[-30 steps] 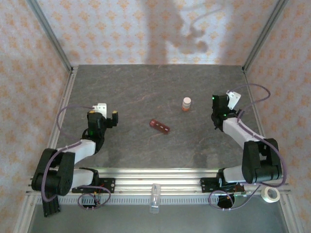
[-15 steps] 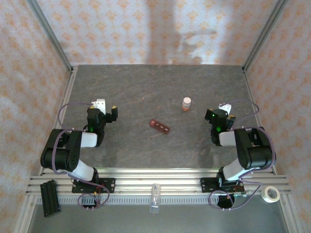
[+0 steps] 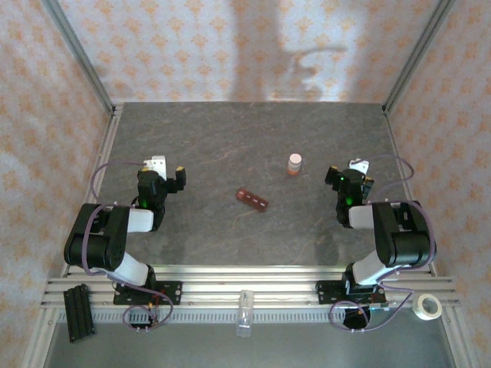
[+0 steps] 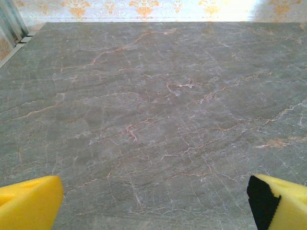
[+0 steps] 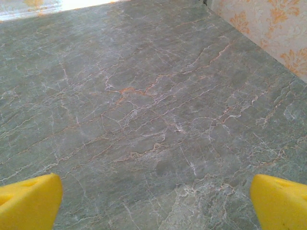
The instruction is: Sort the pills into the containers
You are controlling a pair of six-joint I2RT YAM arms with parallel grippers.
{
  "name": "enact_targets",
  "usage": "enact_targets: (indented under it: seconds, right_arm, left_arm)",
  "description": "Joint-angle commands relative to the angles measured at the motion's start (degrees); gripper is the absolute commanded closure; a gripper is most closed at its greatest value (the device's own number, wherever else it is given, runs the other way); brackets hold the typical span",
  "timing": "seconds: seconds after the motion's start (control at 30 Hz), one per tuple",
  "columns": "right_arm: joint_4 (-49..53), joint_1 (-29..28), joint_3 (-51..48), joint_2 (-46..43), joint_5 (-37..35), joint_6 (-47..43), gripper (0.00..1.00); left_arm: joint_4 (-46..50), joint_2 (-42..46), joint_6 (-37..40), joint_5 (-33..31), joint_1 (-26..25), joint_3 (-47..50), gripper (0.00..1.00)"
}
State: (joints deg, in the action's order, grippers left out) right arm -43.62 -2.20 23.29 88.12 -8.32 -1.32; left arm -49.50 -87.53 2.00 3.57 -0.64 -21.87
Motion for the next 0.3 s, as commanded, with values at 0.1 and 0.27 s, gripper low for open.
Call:
enact_targets:
  seconds: [0.1,0.27]
  right_arm:
    - [-0.8,0.0,1.1,-0.3,0.3,0.3,0.0]
    - [-2.0,0.0,0.2,-0.9,0.7,0.0,0.0]
  left_arm:
    - [0.0,-0.2,-0.1,-1.7,-0.1,-0.7,0.0]
    - [-0.1,-0.2,-0.2,-1.8,-0.1,-0.7,0.0]
